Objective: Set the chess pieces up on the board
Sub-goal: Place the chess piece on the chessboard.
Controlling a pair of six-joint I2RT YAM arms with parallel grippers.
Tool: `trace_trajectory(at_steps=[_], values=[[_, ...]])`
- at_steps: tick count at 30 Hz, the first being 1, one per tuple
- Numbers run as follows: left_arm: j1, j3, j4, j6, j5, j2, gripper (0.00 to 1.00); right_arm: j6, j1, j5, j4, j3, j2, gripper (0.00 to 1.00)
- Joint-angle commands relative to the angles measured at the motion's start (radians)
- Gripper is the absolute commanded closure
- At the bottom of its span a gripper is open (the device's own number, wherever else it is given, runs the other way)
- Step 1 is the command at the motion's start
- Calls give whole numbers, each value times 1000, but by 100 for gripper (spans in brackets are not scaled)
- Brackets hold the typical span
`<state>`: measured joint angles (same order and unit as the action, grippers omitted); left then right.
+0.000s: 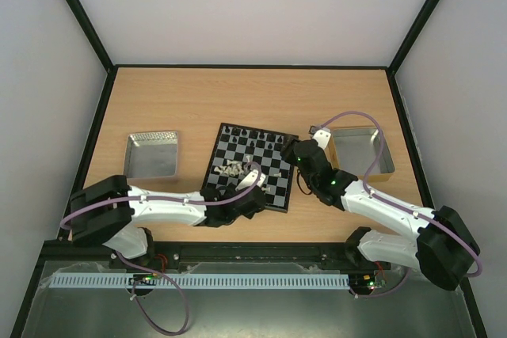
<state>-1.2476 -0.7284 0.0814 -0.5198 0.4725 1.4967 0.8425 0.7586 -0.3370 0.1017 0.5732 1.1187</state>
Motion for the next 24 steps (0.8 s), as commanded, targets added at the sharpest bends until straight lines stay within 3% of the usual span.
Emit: trace_trajectory(at_steps=[1, 17, 19, 22, 24], values=[[-7, -16, -23, -19, 72, 18, 98, 24, -5, -6, -12, -5, 0, 31], [7, 30, -67, -43, -10, 38, 94, 26, -5, 16, -10, -8, 3, 31], [7, 34, -60, -46, -4, 25, 88, 29, -5, 18, -10, -8, 0, 31], [7, 34, -47, -42, 21, 4, 68, 29, -5, 22, -14, -6, -8, 31], [7, 33, -35, -32, 37, -13, 64, 29, -5, 23, -22, -4, -17, 31]])
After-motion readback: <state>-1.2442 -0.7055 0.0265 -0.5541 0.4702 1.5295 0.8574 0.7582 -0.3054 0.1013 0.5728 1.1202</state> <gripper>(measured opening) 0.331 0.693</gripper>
